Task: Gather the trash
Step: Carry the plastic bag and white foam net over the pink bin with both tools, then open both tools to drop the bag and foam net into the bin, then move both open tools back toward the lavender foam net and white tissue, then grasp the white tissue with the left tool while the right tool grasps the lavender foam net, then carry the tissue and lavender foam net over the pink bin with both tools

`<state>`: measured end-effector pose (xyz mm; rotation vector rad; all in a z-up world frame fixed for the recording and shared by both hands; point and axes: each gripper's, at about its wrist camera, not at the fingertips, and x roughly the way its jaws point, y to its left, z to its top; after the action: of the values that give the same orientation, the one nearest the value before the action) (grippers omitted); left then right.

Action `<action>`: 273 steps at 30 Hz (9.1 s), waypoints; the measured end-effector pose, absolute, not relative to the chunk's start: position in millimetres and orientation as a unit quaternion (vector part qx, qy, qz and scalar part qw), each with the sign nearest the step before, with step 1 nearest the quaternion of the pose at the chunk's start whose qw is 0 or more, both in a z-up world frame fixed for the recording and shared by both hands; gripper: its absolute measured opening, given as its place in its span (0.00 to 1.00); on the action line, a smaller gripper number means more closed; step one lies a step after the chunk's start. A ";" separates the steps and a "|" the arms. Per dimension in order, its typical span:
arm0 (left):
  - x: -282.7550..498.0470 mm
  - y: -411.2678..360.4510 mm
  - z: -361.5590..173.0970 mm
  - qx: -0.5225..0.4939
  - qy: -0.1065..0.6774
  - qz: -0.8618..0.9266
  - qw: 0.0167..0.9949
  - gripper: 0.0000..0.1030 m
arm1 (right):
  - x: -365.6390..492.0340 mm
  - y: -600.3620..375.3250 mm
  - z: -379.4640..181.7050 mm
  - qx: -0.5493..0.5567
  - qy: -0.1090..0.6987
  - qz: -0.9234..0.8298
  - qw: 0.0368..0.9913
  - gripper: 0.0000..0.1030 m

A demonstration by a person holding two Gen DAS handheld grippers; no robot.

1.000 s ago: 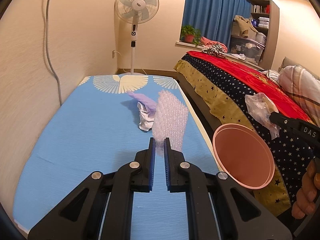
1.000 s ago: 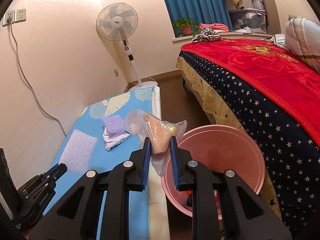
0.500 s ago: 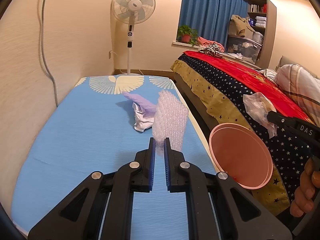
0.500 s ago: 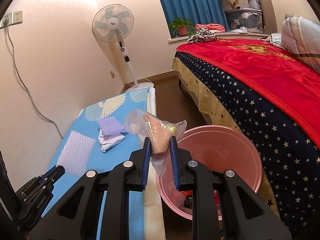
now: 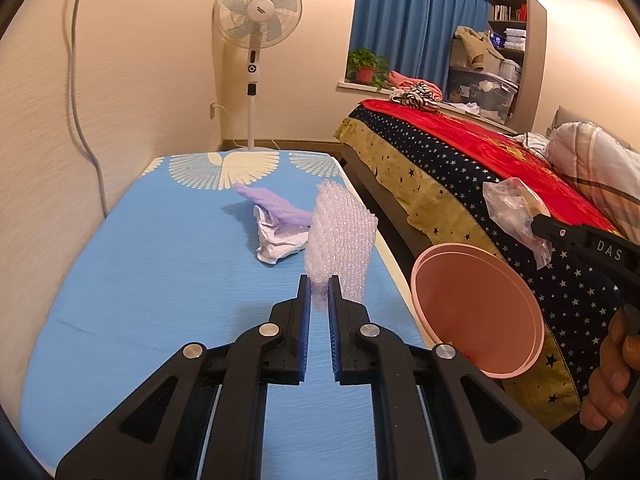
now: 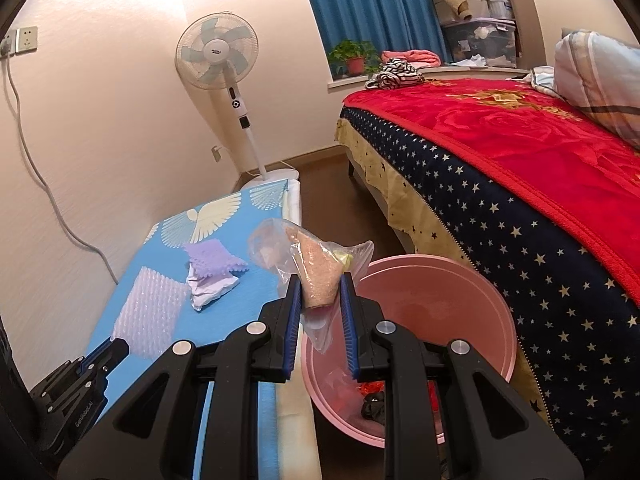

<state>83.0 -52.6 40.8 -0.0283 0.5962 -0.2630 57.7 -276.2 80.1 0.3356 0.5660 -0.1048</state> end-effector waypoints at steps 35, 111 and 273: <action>96.9 -85.8 30.3 -0.012 0.301 -0.165 0.939 0.08 | 58.3 -302.5 74.8 0.173 0.274 -0.108 0.940 0.20; 144.5 -60.3 8.8 -0.055 0.300 -0.109 0.946 0.18 | 121.1 -261.1 56.9 0.174 0.277 -0.020 0.945 0.23; 72.3 -101.0 63.2 -0.043 0.266 -0.162 0.949 0.10 | 21.4 -312.0 120.4 0.135 0.236 -0.117 0.955 0.05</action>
<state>72.3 -101.0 63.2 -0.0880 0.5414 -0.3291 21.4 -312.0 120.4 0.2743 0.4793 -0.2371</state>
